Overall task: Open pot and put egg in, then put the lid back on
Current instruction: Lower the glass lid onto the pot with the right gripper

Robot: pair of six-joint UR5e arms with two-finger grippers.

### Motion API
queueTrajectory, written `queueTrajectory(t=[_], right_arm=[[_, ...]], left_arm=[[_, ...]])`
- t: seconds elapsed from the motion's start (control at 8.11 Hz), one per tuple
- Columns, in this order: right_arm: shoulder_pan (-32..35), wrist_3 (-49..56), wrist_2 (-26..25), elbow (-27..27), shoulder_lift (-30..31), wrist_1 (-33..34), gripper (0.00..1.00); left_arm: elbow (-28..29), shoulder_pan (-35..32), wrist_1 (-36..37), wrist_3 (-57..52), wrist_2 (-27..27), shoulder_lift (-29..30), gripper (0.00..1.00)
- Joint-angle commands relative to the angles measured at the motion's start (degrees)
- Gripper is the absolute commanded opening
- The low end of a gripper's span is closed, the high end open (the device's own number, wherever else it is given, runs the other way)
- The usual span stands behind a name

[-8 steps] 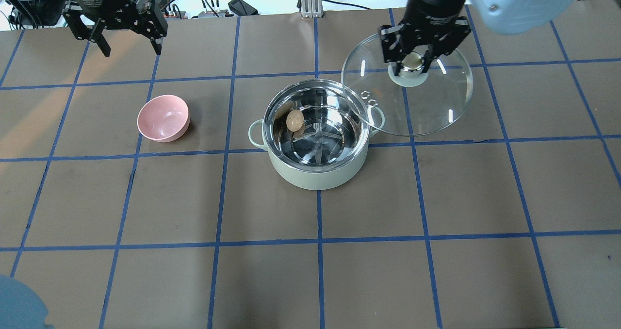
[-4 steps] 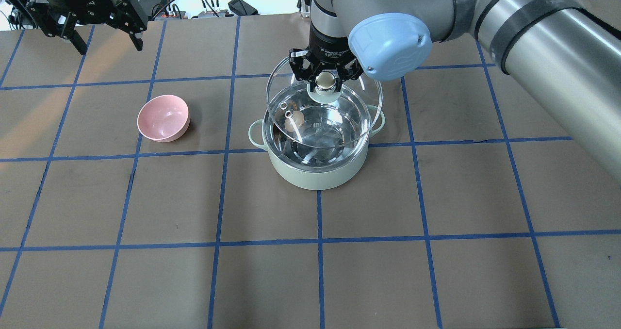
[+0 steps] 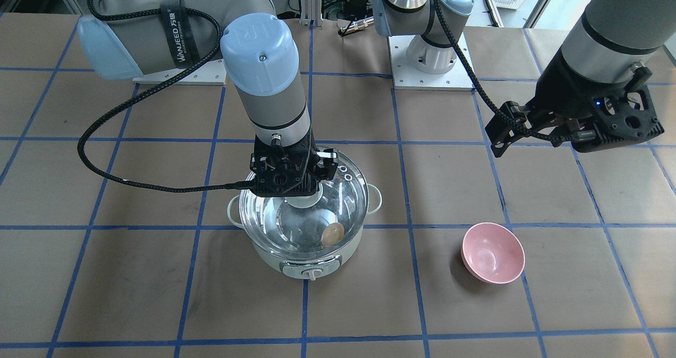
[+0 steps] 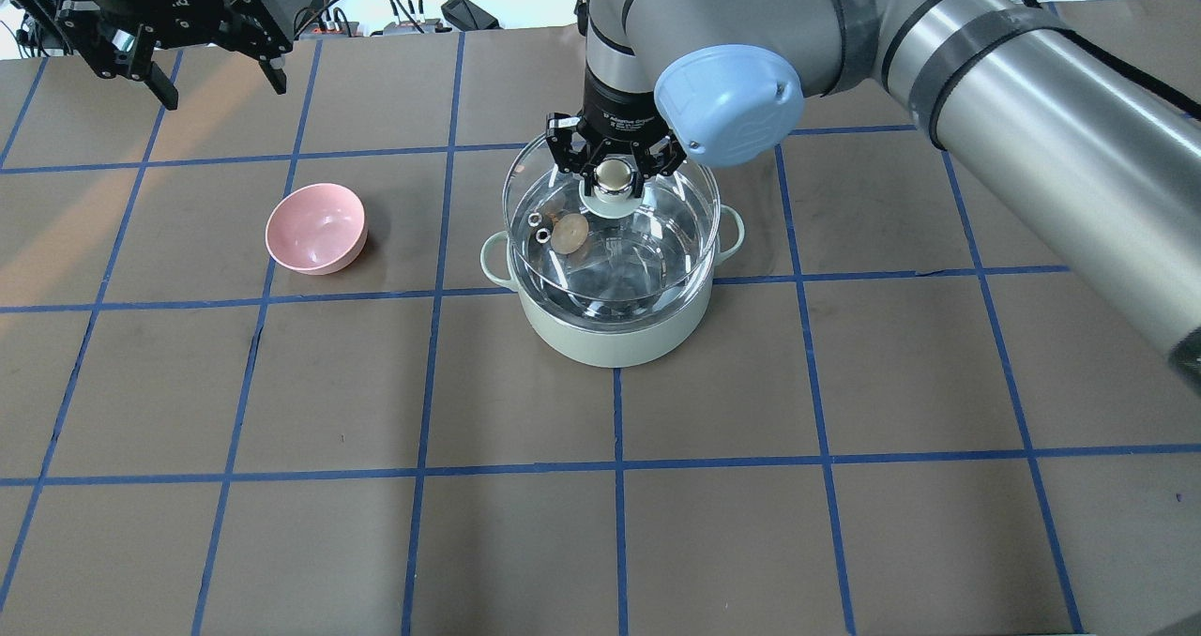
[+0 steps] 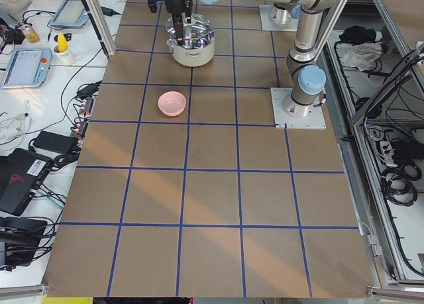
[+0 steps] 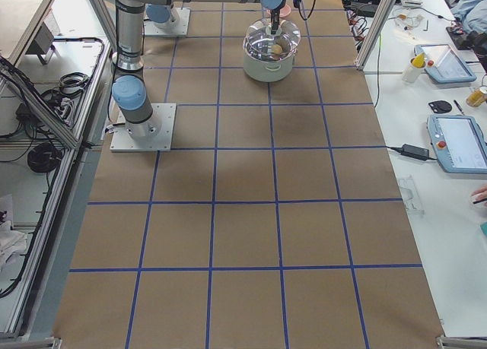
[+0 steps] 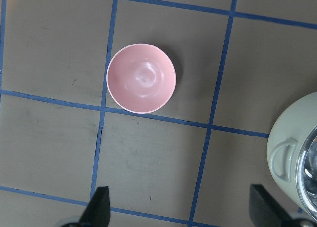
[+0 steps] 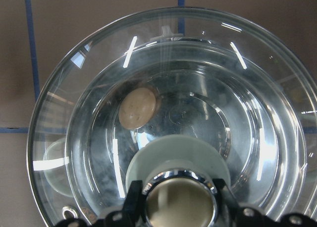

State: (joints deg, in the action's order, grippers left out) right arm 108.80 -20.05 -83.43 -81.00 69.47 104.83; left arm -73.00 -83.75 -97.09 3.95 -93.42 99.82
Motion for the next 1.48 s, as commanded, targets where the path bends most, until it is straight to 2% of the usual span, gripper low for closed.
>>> queueTrajectory(t=[0.0, 1.36], right_arm=[[0.1, -0.2, 0.0, -0.1, -0.5, 0.2, 0.04], [0.1, -0.7, 1.2, -2.8, -0.6, 0.0, 0.03]], left_arm=[[0.0, 0.1, -0.3, 0.0, 0.0, -0.6, 1.0], [0.0, 0.2, -0.4, 0.0, 0.0, -0.2, 1.0]])
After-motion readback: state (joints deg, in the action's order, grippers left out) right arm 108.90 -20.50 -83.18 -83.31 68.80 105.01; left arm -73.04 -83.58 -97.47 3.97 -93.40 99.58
